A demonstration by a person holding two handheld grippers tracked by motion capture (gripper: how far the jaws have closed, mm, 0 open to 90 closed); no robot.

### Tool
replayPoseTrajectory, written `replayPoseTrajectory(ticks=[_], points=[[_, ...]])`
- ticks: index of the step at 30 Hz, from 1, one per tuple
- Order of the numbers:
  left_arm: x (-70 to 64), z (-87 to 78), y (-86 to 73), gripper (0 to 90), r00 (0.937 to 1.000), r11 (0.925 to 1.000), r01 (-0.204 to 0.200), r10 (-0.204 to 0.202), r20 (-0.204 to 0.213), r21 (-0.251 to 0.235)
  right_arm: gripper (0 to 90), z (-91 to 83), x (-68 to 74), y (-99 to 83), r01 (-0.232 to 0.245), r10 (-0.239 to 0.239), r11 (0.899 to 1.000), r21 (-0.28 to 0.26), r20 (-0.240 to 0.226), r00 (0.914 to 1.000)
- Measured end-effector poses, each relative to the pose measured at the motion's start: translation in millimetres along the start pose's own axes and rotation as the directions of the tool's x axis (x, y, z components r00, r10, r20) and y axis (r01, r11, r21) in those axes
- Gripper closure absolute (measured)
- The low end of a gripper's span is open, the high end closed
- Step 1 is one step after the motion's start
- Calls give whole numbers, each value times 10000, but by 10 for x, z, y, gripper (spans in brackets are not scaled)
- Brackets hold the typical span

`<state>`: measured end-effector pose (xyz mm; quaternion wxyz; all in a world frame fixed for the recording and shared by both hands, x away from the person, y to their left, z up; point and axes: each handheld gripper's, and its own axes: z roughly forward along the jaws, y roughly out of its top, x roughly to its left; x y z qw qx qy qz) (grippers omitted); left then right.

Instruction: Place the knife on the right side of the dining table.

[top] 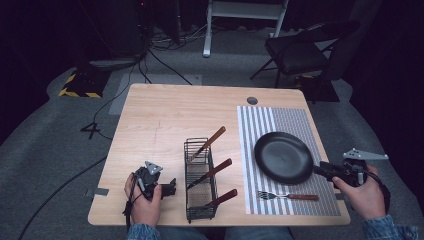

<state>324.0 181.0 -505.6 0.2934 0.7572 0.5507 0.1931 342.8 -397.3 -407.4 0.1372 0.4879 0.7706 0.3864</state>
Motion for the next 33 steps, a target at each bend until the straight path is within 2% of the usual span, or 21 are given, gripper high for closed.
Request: replayPoseTrajectory(ticks=[2, 4, 5, 9, 10, 14, 19, 20, 21, 22, 27, 29, 30, 32, 33], points=[[-1, 0, 0, 2, 10000, 10000, -3, 3, 2, 2, 594, -16, 50, 115, 93, -94, 9999, -48, -223, 9997], [0, 0, 0, 1, 10000, 10000, -5, 5, 3, 0, 591, -20, 76, 163, 208, -209, 9998, -57, -236, 9995], [0, 0, 0, 1, 10000, 10000, -6, 6, 3, 2, 582, -19, 128, 250, 503, -508, 9986, -169, -280, 9983], [0, 0, 1, 1, 10000, 10000, -3, 3, 3, 1, 565, -14, 205, 357, 807, -822, 9961, -359, -404, 9958], [0, 0, 1, 1, 10000, 10000, -5, 5, 4, 4, 563, -9, 263, 433, 1003, -1026, 9938, -475, -492, 9935], [2, 1, 3, 0, 10000, 10000, -35, 35, 27, 14, 563, 6, 330, 519, 1093, -1129, 9927, -504, -747, 9908], [2, 2, 4, 0, 10000, 10000, -37, 37, 42, 16, 573, 86, 535, 763, 1427, -1482, 9883, -538, -1165, 9821], [2, 2, 4, 0, 10000, 10000, -37, 37, 42, 16, 573, 86, 535, 763, 1427, -1482, 9883, -538, -1165, 9821], [3, 2, 4, 0, 10000, 10000, -39, 39, 40, 15, 577, 101, 565, 797, 1466, -1523, 9877, -539, -1243, 9805], [3, 2, 4, 0, 10000, 10000, -40, 40, 40, 18, 584, 151, 655, 899, 1672, -1726, 9847, -496, -1408, 9749], [3, 2, 4, 0, 10000, 10000, -38, 38, 41, 17, 595, 247, 847, 1117, 2107, -2151, 9766, -438, -1732, 9611], [3, 2, 4, 0, 10000, 10000, -38, 38, 39, 14, 599, 266, 885, 1162, 2151, -2186, 9758, -389, -1792, 9592], [2, 2, 4, 0, 10000, 10000, -27, 27, 52, 23, 604, 317, 967, 1265, 2218, -2248, 9744, -377, -1946, 9548], [2, 2, 4, 0, 10000, 10000, -30, 29, 49, 22, 606, 336, 995, 1296, 2195, -2224, 9749, -370, -2044, 9533], [2, 2, 4, 0, 10000, 10000, -25, 25, 52, 21, 609, 393, 1077, 1377, 2276, -2296, 9731, -343, -2140, 9495]])
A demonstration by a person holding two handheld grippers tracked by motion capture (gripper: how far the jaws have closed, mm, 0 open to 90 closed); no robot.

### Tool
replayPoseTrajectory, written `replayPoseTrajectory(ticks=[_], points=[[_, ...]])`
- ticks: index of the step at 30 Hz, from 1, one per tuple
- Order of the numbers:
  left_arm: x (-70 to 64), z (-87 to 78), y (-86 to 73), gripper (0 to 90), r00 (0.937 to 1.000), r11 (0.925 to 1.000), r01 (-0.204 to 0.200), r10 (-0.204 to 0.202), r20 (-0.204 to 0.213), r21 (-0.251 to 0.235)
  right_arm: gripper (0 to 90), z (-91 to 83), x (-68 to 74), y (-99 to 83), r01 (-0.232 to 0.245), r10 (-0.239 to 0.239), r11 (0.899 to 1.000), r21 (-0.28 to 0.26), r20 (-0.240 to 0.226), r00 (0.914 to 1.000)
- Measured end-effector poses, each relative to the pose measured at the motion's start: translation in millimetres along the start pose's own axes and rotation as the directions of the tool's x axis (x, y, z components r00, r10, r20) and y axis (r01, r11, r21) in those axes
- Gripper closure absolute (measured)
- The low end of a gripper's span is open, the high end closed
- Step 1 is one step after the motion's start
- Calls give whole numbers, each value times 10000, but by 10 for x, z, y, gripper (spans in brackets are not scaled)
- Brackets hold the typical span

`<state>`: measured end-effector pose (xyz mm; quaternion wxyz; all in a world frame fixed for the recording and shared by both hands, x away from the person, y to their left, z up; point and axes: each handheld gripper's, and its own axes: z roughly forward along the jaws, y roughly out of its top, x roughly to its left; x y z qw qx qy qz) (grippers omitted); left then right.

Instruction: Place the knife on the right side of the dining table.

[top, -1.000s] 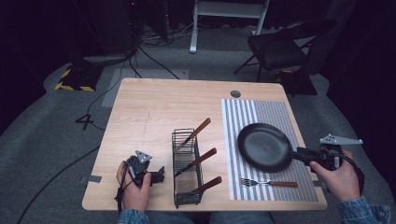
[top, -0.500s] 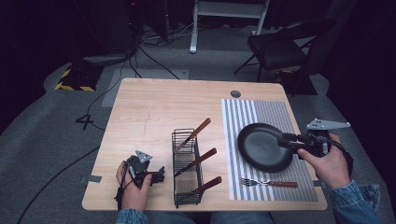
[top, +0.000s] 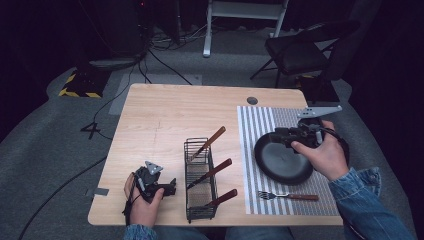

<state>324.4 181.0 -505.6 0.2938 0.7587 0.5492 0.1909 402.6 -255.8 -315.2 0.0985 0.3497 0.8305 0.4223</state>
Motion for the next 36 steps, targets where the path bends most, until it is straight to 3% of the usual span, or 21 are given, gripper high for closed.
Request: replayPoseTrajectory(ticks=[5, 13, 15, 29, 36], points=[[1, 0, 1, 0, 10000, 10000, -14, 14, -7, -3, 610, 154, 91, 174, 225, -223, 9997, 131, -174, 9996], [0, 3, 4, 1, 10000, 10000, -39, 39, 1, 0, 613, 384, 296, 347, -75, 86, 9999, 131, -884, 9960], [0, 3, 4, 0, 10000, 10000, -40, 40, -25, -12, 613, 523, 388, 396, -120, 142, 9997, 220, -1032, 9946], [-2, 10, 10, 0, 9999, 10000, -82, 82, 60, -14, 610, 905, 539, 605, -106, 168, 9985, 537, -1157, 9931], [-7, 16, 18, 0, 10000, 10000, -89, 89, 44, -22, 648, 1126, 570, 625, -516, 596, 9964, 669, -1246, 9904]])
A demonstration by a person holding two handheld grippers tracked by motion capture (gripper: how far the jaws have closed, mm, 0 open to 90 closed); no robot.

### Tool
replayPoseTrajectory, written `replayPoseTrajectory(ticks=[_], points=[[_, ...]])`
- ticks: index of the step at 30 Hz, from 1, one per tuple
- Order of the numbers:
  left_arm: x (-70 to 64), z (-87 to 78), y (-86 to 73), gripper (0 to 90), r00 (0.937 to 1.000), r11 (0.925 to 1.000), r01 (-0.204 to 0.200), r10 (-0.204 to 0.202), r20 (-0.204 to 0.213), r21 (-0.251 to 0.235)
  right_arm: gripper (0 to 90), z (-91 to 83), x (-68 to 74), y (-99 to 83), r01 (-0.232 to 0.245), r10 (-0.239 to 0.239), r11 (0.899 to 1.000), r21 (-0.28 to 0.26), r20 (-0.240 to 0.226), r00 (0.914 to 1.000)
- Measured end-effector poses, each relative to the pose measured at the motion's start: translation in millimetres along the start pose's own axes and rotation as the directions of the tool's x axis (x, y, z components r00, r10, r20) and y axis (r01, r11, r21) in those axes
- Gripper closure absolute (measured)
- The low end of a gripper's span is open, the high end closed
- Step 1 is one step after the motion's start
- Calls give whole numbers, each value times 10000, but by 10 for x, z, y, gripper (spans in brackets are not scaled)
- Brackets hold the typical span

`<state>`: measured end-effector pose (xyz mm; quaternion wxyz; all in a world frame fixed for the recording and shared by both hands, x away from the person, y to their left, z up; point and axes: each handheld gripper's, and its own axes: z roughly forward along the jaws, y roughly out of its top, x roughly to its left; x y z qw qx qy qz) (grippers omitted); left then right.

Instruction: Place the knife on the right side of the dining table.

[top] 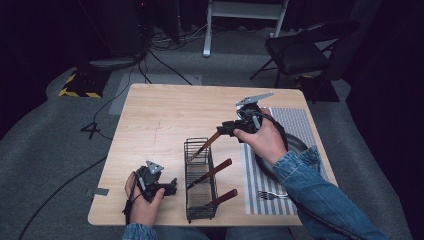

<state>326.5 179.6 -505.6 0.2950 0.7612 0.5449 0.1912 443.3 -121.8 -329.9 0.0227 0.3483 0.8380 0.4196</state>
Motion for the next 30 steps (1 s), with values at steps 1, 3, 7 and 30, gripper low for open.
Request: replayPoseTrajectory(ticks=[1, 3, 7, 30], points=[[0, 0, 0, 0, 10000, 10000, 0, 0, 0, 0, 648, 0, 0, 0, 0, 0, 10000, 0, 0, 10000], [-4, -1, -1, 0, 10000, 10000, 40, -40, 46, 29, 669, 39, -21, 3, -218, 219, 9997, 57, -128, 9997], [-1, 0, 0, 0, 10000, 10000, 4, -4, 12, 3, 731, 45, -7, 10, -156, 160, 9998, 127, -322, 9994], [-1, 5, 7, 0, 10000, 10000, -9, 9, 25, 15, 816, -485, 425, 353, 1182, -1198, 9927, -245, -804, 9895]])
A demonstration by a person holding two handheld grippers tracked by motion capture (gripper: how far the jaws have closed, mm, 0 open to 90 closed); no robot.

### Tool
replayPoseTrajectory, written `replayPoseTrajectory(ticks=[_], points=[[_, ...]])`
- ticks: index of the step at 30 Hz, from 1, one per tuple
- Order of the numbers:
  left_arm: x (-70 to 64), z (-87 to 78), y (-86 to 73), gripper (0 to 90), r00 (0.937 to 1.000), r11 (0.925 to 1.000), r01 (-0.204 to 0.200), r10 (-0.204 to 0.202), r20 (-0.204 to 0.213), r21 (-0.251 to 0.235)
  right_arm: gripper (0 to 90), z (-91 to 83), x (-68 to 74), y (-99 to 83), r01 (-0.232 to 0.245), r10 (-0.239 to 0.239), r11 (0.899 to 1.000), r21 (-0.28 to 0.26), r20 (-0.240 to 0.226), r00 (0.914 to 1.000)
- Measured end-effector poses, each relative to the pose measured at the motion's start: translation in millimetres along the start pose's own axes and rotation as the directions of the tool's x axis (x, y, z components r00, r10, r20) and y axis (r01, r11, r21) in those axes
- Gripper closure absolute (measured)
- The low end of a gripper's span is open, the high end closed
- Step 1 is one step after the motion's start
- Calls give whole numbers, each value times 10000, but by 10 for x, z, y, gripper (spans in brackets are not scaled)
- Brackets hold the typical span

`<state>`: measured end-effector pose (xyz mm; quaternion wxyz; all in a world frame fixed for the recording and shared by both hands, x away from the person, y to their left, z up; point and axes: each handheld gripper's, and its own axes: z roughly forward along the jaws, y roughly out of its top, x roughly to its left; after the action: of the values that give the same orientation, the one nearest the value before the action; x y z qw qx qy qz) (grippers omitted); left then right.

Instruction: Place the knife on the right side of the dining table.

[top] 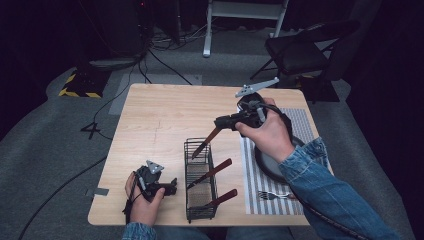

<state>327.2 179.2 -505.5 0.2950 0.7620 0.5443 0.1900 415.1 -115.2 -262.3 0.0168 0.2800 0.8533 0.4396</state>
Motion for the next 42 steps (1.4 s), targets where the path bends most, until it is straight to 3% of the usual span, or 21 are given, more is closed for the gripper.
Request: replayPoseTrajectory(ticks=[5, 6, 10, 18, 23, 27, 28, 29, 33, 35, 39, 41, 42], points=[[0, 0, 0, 0, 10000, 10000, 8, -8, 15, 2, 817, -198, -37, 48, -163, 162, 9993, -330, -38, 9999], [-1, 2, 2, 1, 10000, 10000, 22, -22, -3, 1, 817, -330, -74, 56, -341, 335, 9979, -559, -111, 9994], [0, 5, 5, 0, 10000, 10000, 22, -22, -32, -10, 817, -501, -131, 48, -508, 504, 9958, -765, -69, 9987], [1, 17, 18, 0, 10000, 10000, 80, -80, -54, -13, 817, -1010, -300, -53, -918, 974, 9842, -1512, 302, 9948], [0, 17, 18, 0, 10000, 10000, 76, -76, -58, -10, 817, -1184, -419, -112, -1090, 1231, 9784, -1759, 715, 9898], [-3, 19, 18, 0, 9999, 9999, 109, -109, -75, -47, 817, -1287, -634, -161, -1350, 1624, 9711, -1966, 1305, 9781], [-4, 19, 18, 0, 9999, 9999, 111, -111, -74, -44, 817, -1287, -634, -161, -1350, 1624, 9711, -1966, 1305, 9781], [-4, 19, 18, 0, 9999, 9999, 112, -112, -75, -46, 817, -1311, -724, -176, -1410, 1738, 9694, -2008, 1566, 9722], [-3, 19, 18, 0, 9999, 9999, 113, -113, -74, -47, 816, -1336, -859, -204, -1512, 1907, 9658, -2106, 1817, 9647], [-3, 19, 18, 0, 9999, 9999, 113, -113, -75, -44, 816, -1343, -1027, -243, -1795, 2246, 9588, -2201, 2009, 9535], [-4, 19, 19, 0, 9999, 9999, 121, -121, -80, -47, 816, -1331, -1227, -285, -1978, 2506, 9534, -2280, 2325, 9398], [-4, 19, 19, 0, 9999, 9999, 115, -116, -79, -44, 816, -1327, -1263, -294, -2000, 2535, 9532, -2268, 2388, 9374], [-4, 19, 19, 0, 9999, 9999, 119, -119, -79, -46, 816, -1306, -1372, -318, -2051, 2616, 9530, -2232, 2638, 9284]])
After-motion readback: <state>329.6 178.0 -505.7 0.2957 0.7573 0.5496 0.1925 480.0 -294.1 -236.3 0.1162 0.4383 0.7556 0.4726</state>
